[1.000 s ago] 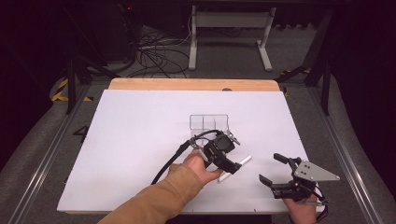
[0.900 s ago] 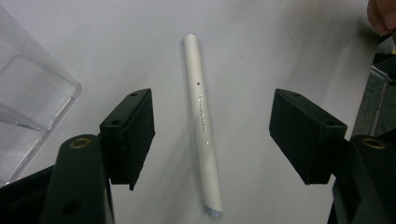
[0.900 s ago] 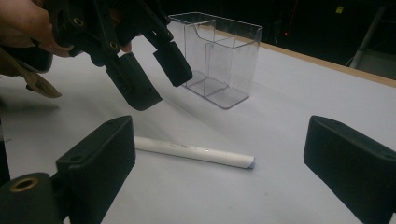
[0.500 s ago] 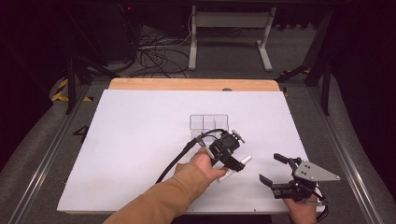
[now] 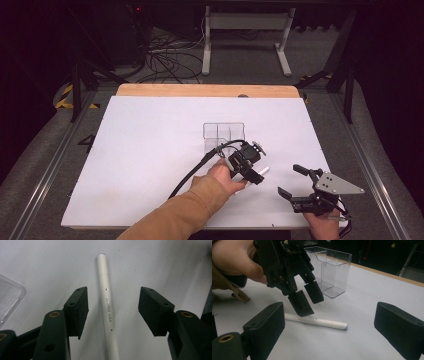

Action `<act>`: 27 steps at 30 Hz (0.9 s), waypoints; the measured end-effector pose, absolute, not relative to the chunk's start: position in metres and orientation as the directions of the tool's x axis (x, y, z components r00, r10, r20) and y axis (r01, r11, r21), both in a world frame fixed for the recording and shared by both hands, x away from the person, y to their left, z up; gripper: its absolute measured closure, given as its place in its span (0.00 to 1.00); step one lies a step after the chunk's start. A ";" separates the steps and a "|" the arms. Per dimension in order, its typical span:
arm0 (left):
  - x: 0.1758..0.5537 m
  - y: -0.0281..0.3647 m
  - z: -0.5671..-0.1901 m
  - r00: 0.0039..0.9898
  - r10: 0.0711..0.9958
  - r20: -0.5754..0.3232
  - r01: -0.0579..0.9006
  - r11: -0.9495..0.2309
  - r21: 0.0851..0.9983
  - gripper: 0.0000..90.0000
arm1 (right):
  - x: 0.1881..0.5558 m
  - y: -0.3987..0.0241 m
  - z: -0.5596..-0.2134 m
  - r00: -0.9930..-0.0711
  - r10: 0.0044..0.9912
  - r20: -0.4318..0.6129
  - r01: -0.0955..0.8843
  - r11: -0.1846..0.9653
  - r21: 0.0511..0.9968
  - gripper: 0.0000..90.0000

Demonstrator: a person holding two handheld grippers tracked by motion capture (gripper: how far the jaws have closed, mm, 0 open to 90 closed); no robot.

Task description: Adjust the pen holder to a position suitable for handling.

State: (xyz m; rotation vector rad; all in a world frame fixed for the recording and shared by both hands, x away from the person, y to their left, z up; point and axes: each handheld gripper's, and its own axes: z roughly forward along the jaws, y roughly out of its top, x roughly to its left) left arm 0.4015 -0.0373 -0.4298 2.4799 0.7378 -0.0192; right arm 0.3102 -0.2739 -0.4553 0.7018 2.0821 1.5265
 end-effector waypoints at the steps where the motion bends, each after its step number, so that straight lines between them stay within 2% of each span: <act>1: 0.402 -0.038 -0.431 0.850 0.501 -0.161 0.508 -0.703 0.498 0.48 | 0.310 -0.274 -0.455 -0.763 0.643 -0.067 0.130 0.254 0.958 0.11; 15: 0.401 -0.048 -0.442 0.845 0.523 -0.109 0.507 -0.720 0.475 0.69 | 0.310 -0.274 -0.456 -0.763 0.643 -0.070 0.129 0.257 0.958 0.11; 27: 0.399 -0.056 -0.448 0.826 0.561 -0.051 0.518 -0.722 0.458 0.80 | 0.310 -0.274 -0.456 -0.763 0.643 -0.073 0.128 0.261 0.957 0.12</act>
